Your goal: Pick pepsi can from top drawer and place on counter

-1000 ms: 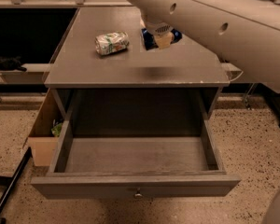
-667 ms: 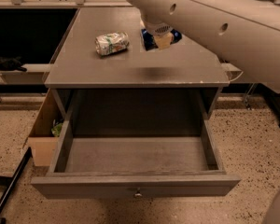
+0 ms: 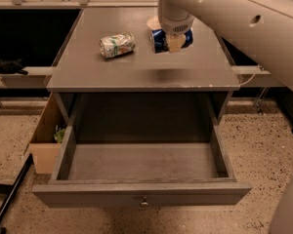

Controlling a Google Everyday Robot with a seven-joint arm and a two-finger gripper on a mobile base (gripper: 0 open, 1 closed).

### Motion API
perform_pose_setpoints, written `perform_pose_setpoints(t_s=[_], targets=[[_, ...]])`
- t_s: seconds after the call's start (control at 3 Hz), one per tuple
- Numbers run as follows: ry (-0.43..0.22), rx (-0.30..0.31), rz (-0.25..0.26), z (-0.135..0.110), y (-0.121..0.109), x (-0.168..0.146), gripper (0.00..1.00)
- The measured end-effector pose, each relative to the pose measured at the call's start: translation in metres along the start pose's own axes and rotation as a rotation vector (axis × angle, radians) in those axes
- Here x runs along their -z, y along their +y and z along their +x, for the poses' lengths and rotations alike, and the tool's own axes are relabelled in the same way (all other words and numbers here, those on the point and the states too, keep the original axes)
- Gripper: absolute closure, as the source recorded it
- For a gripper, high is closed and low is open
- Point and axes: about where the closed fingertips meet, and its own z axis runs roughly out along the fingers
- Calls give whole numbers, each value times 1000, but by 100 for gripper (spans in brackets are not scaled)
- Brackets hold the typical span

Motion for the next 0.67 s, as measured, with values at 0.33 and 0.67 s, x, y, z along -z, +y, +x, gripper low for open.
perform_pose_setpoints(t_s=[0.33, 0.67], targets=[[-62, -7, -28, 2, 0, -10, 100], [-112, -3, -47, -3, 2, -18, 100]])
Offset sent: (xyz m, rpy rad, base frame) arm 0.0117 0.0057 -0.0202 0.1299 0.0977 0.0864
